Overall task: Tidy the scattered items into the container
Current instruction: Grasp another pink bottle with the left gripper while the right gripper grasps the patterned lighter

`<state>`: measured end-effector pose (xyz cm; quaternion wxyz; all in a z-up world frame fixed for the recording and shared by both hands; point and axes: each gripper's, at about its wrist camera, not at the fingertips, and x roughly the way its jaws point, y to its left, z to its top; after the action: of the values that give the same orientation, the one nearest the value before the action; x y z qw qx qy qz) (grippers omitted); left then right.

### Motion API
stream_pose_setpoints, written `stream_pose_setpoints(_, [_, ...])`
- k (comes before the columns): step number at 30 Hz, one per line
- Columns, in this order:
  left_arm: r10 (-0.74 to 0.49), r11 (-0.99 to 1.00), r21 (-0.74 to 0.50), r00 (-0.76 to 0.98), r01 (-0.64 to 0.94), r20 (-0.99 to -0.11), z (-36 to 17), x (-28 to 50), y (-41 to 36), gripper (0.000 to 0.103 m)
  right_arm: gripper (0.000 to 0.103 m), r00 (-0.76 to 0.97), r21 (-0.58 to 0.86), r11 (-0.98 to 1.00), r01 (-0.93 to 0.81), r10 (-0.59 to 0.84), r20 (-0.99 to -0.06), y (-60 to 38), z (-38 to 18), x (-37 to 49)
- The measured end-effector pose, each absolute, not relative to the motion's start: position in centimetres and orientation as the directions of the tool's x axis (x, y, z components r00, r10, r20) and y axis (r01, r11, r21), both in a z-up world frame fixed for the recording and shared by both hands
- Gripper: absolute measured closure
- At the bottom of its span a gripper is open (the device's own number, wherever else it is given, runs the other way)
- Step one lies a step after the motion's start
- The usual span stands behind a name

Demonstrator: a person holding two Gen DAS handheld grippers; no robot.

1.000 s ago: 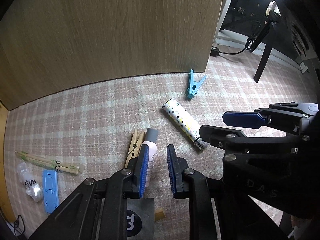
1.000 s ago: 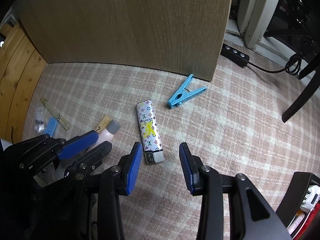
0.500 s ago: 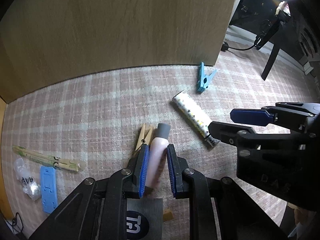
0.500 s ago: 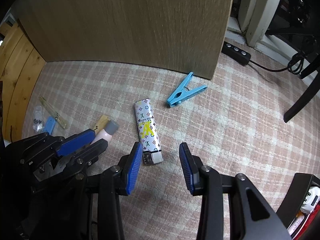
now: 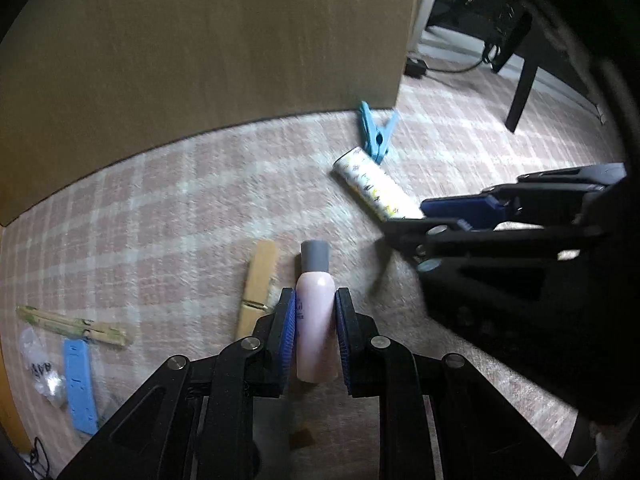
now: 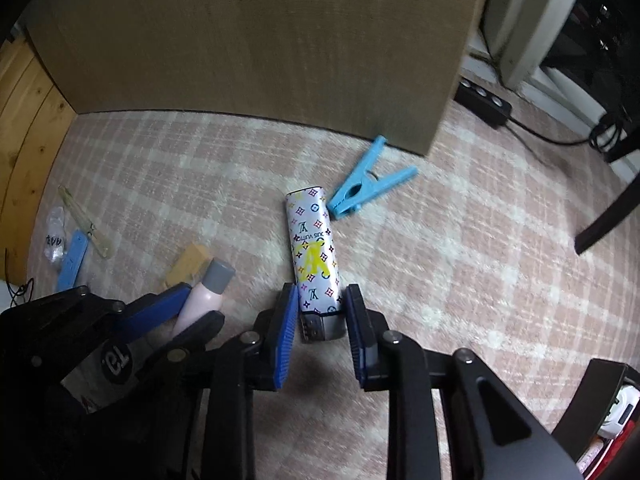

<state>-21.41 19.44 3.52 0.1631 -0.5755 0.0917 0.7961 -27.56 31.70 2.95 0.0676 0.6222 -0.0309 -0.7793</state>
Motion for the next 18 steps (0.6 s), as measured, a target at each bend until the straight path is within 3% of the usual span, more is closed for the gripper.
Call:
stream_pose_setpoints(7, [0.166, -0.936, -0.057, -0.293, -0.347, -0.941, 4.2, -20.9, 20.2, 0.085, 0.081, -0.211, 0.188, -0.982, 0.002, -0.184, -0.960, 34.5, 3.3, -26.3])
stream_pose_setpoints(8, [0.167, -0.936, -0.057, -0.297, -0.347, -0.940, 4.4, -20.8, 20.3, 0.085, 0.083, -0.218, 0.194, -0.981, -0.007, -0.188, -0.958, 34.9, 3.5, -26.1])
stream_pose_setpoints(9, [0.168, -0.936, -0.055, -0.302, -0.348, -0.938, 4.7, -20.7, 20.4, 0.085, 0.092, -0.227, 0.201, -0.980, -0.013, -0.192, -0.955, 35.2, 3.8, -25.9])
stream_pose_setpoints(18, [0.155, -0.939, -0.037, -0.324, -0.341, -0.933, 5.8, -20.4, 21.2, 0.085, 0.093, -0.233, 0.216, -0.976, -0.023, -0.205, -0.951, 36.9, 4.9, -25.5])
